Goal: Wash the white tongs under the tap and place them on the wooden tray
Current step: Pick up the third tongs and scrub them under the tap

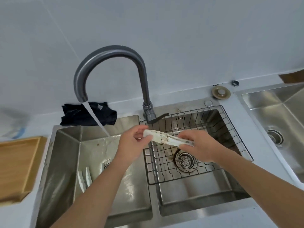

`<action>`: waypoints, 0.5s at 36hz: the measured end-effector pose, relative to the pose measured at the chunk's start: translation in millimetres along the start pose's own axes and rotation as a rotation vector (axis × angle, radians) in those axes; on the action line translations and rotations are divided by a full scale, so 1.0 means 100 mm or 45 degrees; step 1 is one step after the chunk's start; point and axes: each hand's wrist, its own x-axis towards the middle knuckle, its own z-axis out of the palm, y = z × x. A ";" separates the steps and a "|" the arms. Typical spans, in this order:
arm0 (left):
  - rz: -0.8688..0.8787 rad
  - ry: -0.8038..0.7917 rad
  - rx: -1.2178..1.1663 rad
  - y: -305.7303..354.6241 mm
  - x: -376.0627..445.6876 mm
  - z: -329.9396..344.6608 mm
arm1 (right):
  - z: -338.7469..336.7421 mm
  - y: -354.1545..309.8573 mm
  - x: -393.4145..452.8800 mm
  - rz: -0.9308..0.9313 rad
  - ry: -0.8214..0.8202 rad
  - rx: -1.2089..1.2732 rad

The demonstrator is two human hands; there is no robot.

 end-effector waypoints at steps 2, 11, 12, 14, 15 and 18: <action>-0.017 0.012 -0.094 0.02 -0.03 -0.09 | 0.02 -0.11 -0.02 0.009 -0.035 0.057; -0.057 0.117 -0.438 0.08 -0.18 -0.47 | 0.04 -0.59 -0.06 0.052 -0.050 0.184; -0.074 0.135 -0.483 0.07 -0.19 -0.53 | 0.05 -0.64 -0.05 0.041 -0.051 0.186; -0.106 0.165 -0.566 0.04 -0.21 -0.61 | 0.10 -0.73 -0.03 0.024 -0.050 0.221; -0.121 0.181 -0.593 0.02 -0.21 -0.65 | 0.13 -0.77 -0.02 0.021 -0.052 0.254; -0.152 0.229 -0.659 -0.03 -0.22 -0.79 | 0.25 -0.91 0.02 0.044 -0.068 0.383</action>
